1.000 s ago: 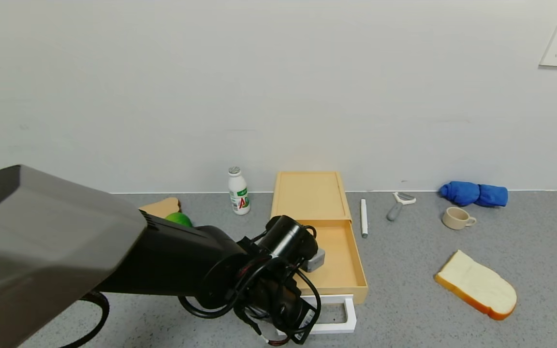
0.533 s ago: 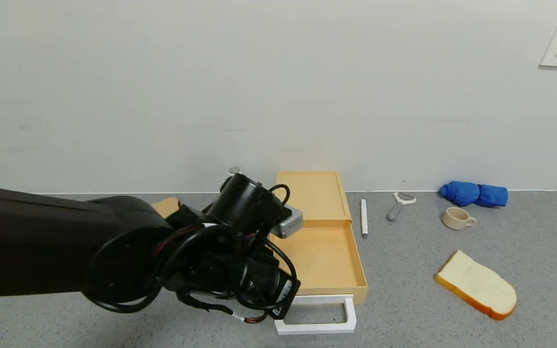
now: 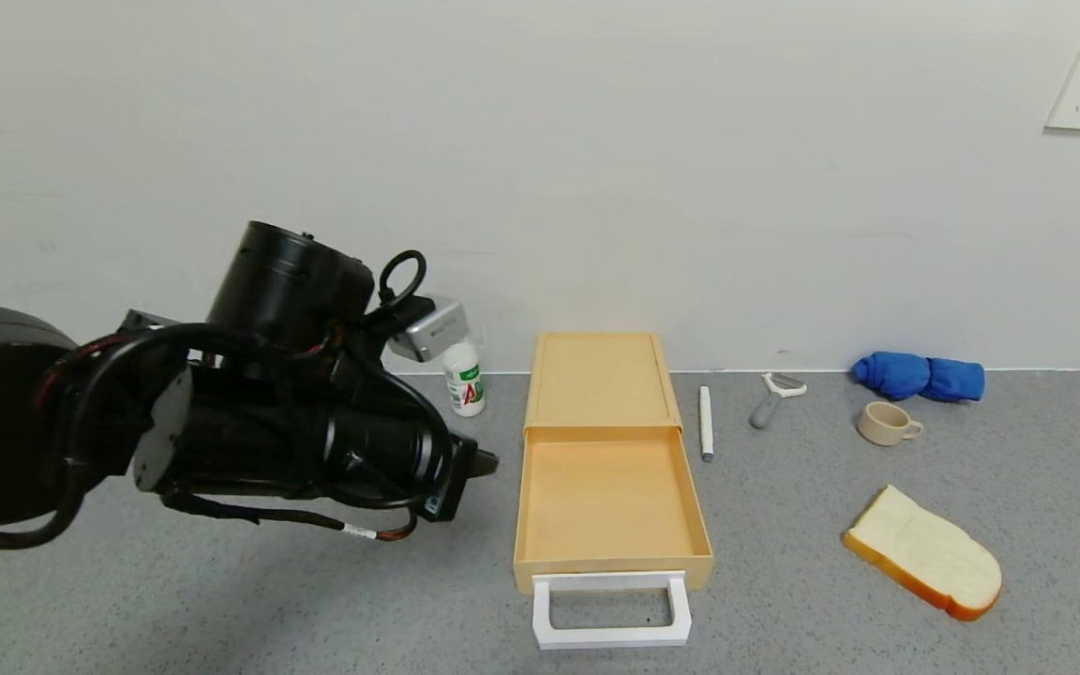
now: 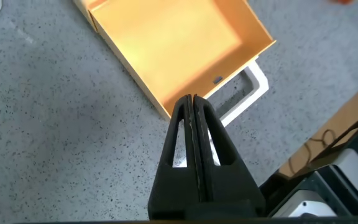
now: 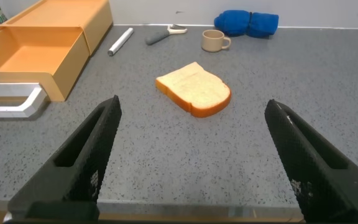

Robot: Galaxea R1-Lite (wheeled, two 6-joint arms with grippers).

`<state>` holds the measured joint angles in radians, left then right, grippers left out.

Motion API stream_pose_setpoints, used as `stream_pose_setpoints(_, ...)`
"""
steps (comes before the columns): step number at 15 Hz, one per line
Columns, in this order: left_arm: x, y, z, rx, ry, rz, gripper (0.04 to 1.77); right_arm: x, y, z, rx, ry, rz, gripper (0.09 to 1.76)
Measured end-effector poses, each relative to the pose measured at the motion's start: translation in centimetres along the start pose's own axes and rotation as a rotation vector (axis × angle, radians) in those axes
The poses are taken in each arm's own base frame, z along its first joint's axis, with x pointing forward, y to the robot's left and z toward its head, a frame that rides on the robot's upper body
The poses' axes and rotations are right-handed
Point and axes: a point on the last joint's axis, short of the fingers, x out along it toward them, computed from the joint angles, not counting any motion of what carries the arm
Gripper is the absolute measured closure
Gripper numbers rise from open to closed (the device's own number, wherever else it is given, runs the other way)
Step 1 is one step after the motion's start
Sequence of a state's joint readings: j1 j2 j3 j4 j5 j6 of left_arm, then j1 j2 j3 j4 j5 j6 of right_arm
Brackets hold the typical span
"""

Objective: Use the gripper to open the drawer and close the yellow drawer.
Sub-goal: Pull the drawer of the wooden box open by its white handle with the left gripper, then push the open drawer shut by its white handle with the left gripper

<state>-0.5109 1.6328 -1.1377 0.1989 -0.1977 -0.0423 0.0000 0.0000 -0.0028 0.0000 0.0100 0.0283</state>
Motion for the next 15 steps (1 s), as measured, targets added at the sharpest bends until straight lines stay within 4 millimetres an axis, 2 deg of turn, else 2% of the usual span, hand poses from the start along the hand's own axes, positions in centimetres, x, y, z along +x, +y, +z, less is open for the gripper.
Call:
stream_pose_setpoints(5,-1.7,2.1,0.4,-0.050,-0.049,0.028,1.70,0.0,0.0,0.0,0.001,0.000,0.000,0.15)
stream_pose_setpoints(15,-1.7,2.2,0.1,-0.050,-0.043,0.039,1.70,0.0,0.0,0.0,0.000,0.000,0.000,0.15)
